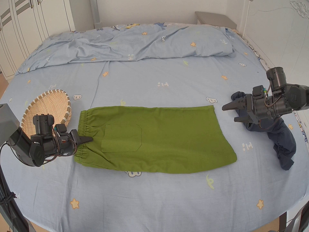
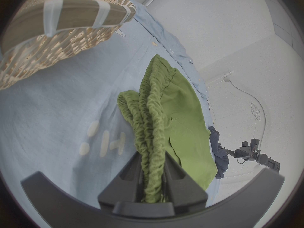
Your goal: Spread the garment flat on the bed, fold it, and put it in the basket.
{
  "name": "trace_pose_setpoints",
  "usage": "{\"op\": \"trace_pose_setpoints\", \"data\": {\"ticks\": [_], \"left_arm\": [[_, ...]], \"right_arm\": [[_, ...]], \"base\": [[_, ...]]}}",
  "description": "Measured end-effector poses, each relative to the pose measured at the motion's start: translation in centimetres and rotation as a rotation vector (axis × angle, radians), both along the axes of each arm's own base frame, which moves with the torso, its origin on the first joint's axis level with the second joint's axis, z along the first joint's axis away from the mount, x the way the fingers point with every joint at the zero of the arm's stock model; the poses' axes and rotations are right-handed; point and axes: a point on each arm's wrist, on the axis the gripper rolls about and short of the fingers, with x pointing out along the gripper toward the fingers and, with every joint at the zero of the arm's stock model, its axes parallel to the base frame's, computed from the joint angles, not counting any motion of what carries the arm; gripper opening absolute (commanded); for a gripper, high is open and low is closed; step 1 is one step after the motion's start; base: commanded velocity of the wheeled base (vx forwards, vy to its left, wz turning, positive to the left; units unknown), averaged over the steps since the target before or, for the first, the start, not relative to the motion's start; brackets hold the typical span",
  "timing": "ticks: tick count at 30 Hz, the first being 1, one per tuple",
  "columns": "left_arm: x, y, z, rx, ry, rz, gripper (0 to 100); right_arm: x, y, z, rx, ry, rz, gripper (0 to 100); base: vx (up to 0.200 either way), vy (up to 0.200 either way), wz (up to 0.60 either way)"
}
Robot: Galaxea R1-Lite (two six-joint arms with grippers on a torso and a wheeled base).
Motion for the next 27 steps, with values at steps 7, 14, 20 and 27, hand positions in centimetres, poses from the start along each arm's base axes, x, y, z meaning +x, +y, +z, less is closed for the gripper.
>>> {"op": "trace_pose_setpoints", "data": {"ticks": [7, 14, 20, 27], "left_arm": [[-0.6, 0.6, 0.8, -0.001, 0.001, 0.02, 0], [-0.9, 0.9, 1.6, 0.0, -0.018, 0.029, 0], [-1.0, 0.9, 1.9, 0.001, -0.026, 0.029, 0], [-1.0, 0.6, 1.9, 0.001, -0.027, 0.023, 0]], "right_arm": [[2.3, -0.6, -3.4, -0.084, 0.051, -0.04, 100], [3.6, 0.1, -6.7, -0.145, 0.109, -0.019, 100], [3.7, 1.2, -7.9, -0.142, 0.143, 0.015, 100], [3.5, 2.0, -8.3, -0.09, 0.163, 0.074, 100]], "base": [[0.0, 0.0, 0.0], [0.0, 0.0, 0.0], [0.0, 0.0, 0.0], [0.0, 0.0, 0.0]]}}
